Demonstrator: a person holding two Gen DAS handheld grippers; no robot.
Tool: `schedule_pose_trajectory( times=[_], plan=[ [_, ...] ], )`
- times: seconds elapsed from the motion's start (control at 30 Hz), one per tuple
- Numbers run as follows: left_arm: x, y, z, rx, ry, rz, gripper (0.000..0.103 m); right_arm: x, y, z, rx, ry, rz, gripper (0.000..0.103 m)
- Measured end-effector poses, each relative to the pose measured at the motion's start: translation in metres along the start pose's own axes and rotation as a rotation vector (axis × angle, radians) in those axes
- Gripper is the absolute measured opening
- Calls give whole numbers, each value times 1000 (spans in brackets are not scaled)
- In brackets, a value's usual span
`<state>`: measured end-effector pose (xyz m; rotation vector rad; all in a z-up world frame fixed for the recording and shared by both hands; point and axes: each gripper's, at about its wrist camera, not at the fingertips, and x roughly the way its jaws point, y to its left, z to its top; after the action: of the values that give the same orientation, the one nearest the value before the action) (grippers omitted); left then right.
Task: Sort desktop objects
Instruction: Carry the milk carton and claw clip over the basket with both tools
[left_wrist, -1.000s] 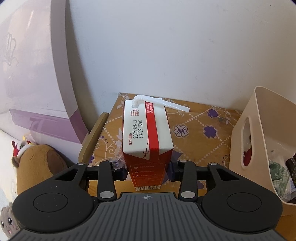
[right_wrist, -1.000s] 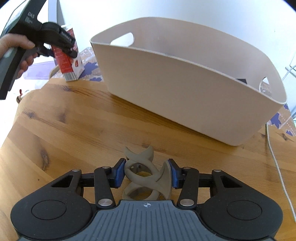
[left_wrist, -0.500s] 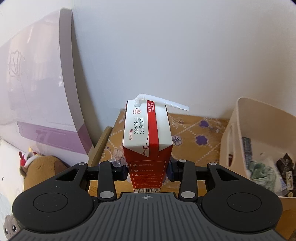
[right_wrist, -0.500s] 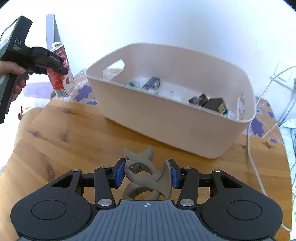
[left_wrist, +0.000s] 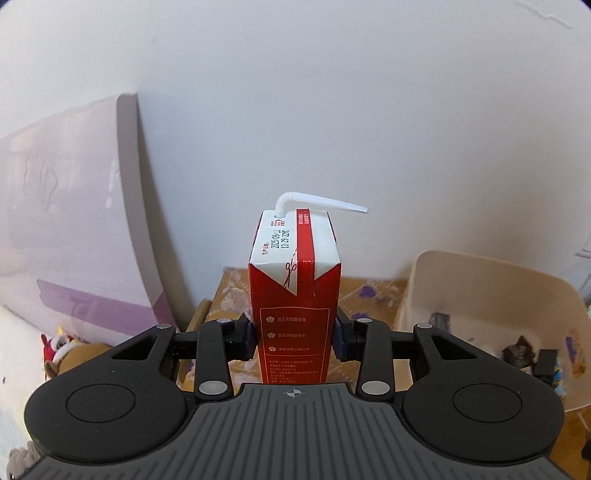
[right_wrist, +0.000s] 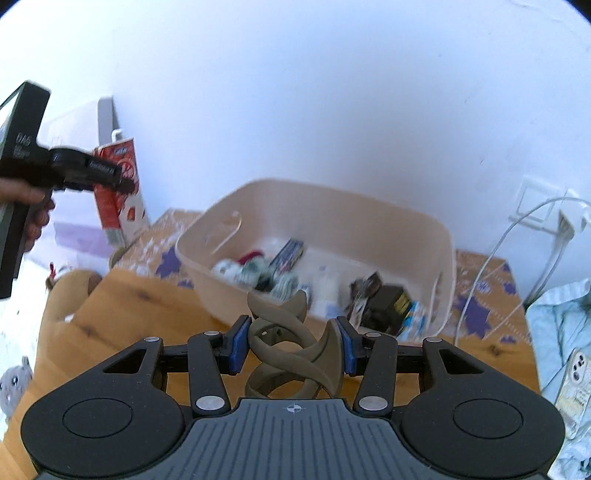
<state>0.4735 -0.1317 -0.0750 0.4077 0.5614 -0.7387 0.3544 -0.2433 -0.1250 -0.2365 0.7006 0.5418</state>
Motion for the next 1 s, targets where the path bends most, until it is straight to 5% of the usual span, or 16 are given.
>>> schedule_pose_trajectory(
  times=[0.57, 1.0],
  plan=[
    [-24, -55, 19, 69, -67, -113, 38, -16, -41, 53, 16, -114, -60, 45],
    [7, -135, 21, 118, -37, -229, 38, 45, -67, 77, 7, -85, -85, 45]
  ],
)
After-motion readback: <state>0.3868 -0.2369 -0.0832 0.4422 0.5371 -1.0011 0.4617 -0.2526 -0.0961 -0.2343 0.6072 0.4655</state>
